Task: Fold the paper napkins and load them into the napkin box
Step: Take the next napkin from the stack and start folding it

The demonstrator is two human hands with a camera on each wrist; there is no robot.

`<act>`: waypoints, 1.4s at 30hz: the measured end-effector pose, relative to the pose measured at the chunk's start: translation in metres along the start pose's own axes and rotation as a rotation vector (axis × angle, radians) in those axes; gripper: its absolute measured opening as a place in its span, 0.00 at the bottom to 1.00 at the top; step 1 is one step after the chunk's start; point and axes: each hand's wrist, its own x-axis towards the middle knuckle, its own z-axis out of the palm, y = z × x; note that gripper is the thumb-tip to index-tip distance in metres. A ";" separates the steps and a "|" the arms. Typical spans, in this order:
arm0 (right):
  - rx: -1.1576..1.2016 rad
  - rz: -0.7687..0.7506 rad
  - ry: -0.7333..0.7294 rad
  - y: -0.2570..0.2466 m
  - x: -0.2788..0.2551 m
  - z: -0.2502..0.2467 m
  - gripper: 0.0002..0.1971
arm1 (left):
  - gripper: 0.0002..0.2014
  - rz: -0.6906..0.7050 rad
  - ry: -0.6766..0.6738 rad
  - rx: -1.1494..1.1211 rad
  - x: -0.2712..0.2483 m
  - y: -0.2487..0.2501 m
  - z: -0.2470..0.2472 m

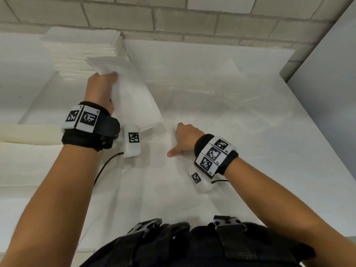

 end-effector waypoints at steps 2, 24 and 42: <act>0.049 0.005 -0.057 0.001 0.003 -0.006 0.32 | 0.09 -0.001 -0.007 -0.011 -0.002 -0.002 0.003; 0.373 -0.001 0.359 0.050 -0.003 -0.048 0.06 | 0.09 0.015 -0.006 -0.016 -0.012 -0.002 0.004; 0.899 -0.026 0.230 0.072 -0.032 -0.099 0.11 | 0.10 0.066 0.029 -0.003 -0.015 0.009 0.005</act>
